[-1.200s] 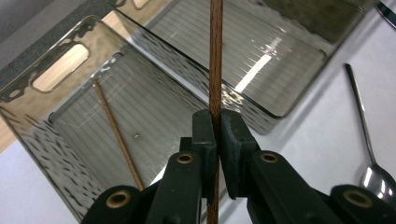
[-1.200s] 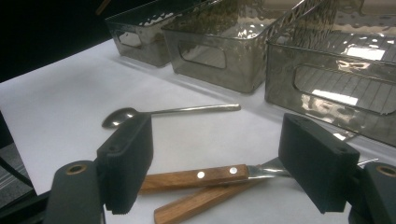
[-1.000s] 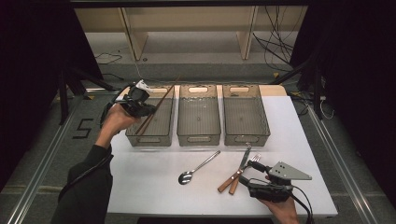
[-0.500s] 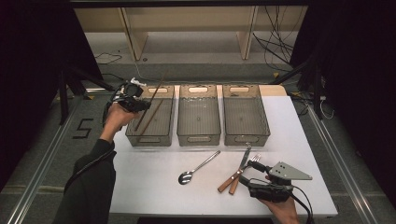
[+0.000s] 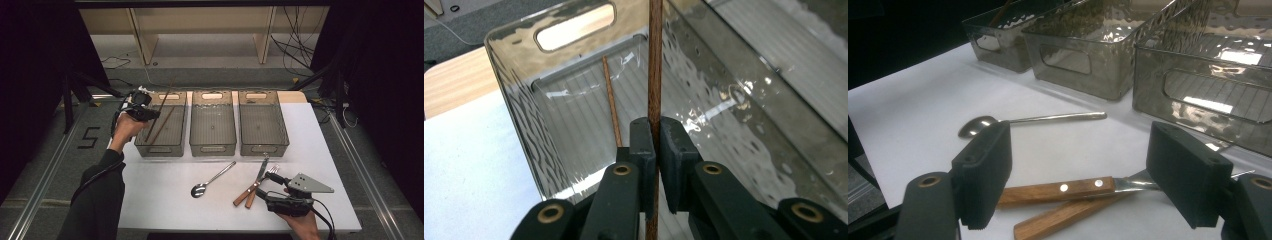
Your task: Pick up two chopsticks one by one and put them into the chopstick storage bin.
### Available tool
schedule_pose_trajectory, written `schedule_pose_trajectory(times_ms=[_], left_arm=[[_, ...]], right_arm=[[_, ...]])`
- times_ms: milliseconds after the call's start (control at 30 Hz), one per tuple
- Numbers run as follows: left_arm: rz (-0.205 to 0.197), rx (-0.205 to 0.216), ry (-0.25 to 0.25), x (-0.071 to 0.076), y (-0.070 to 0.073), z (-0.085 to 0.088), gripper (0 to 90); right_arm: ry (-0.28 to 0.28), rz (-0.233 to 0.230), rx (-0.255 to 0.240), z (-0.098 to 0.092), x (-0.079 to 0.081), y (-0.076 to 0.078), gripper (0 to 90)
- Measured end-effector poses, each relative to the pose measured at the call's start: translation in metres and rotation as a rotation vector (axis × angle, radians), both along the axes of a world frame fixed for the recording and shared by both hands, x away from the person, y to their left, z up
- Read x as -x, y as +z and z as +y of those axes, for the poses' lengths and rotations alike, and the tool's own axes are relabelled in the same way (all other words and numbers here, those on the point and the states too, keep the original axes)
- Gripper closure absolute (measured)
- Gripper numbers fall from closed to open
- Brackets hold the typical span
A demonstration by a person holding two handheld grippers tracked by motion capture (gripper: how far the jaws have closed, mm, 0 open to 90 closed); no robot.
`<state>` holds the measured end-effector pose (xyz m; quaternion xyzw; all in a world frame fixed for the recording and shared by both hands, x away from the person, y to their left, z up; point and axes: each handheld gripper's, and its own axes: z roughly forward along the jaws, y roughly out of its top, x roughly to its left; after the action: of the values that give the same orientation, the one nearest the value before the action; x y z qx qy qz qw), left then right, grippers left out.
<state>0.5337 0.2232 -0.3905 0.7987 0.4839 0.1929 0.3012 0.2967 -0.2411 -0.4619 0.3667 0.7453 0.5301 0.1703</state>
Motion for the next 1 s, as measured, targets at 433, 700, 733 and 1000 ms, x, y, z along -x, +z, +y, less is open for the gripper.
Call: schedule_pose_trajectory(times_ms=[433, 700, 733, 1000], left_arm=[[0.066, -0.007, 0.024, -0.003, -0.014, 0.003, 84.6], [0.111, -0.012, 0.026, -0.002, -0.022, 0.002, 83.9], [0.116, -0.014, 0.024, -0.002, -0.022, 0.002, 83.6], [0.101, 0.006, 0.025, 0.003, -0.018, 0.001, 68.3]], right_arm=[[0.001, 0.002, -0.001, 0.000, 0.000, 0.000, 27.1], [0.000, 0.002, -0.001, 0.000, 0.000, 0.000, 27.1], [0.000, 0.002, -0.001, 0.000, 0.000, 0.000, 27.1], [-0.001, 0.002, -0.002, 0.000, 0.000, 0.000, 27.1]])
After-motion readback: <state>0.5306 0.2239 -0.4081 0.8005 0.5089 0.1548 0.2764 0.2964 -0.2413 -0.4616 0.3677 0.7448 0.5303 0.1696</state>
